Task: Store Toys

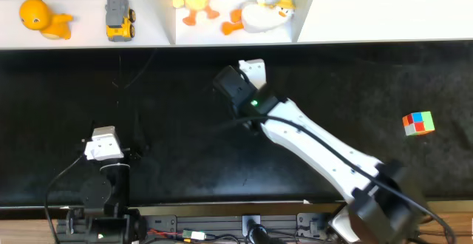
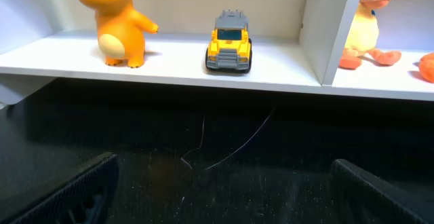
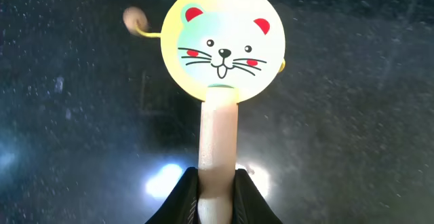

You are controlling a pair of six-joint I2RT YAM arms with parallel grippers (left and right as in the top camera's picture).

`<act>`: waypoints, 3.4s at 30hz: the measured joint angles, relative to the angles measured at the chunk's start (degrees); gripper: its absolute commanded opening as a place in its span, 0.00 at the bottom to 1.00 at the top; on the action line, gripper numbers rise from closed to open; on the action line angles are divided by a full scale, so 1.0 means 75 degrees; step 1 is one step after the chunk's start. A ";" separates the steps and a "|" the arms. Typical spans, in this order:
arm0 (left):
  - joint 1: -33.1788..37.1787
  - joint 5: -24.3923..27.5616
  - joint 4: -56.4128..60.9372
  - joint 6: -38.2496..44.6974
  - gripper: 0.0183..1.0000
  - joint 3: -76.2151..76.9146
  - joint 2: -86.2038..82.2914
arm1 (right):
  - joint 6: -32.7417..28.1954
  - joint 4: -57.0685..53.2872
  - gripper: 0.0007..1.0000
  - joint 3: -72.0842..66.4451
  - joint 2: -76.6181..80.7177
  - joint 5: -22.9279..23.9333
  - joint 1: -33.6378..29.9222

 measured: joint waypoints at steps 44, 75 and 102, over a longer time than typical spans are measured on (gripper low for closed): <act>0.0000 0.0000 0.0003 0.0000 1.00 0.0000 0.0000 | -0.1612 0.0737 0.15 -0.2445 -0.3826 0.0044 -0.4051; 0.0000 0.0000 0.0003 0.0000 1.00 0.0000 0.0000 | -0.4934 0.1670 0.17 -0.0280 -0.1122 -0.0580 -0.4741; 0.0000 0.0000 0.0000 0.0000 1.00 0.0000 0.0000 | -0.5945 0.3142 0.18 0.0192 0.0052 -0.1431 -0.5237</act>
